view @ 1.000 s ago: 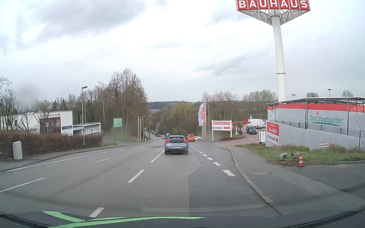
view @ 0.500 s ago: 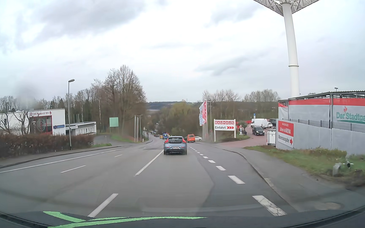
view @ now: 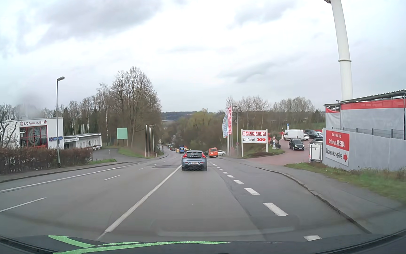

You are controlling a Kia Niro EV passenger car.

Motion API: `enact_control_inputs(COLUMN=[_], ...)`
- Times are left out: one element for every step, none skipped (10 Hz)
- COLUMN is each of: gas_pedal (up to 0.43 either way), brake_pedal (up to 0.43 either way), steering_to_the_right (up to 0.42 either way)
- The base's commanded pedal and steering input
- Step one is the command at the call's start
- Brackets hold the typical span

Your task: Follow the waypoints while adhering to traffic rules and regulations

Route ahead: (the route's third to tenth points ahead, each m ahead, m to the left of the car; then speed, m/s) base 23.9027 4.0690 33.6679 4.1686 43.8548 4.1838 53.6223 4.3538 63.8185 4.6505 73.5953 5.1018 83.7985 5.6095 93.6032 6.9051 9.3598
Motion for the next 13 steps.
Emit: enact_control_inputs(gas_pedal=[0.0, 0.0, 0.0, 0.0, 0.0, 0.0, 0.0, 0.0, 0.0, 0.0, 0.0, 0.0, 0.0], brake_pedal=[0.03, 0.018, 0.018, 0.018, 0.018, 0.018, 0.018, 0.018, 0.018, 0.018, 0.018, 0.024, 0.018], steering_to_the_right=[-0.002, -0.002, -0.002, -0.002, -0.002, -0.002, -0.003, -0.004, -0.006, -0.007, -0.007, -0.007, -0.007])
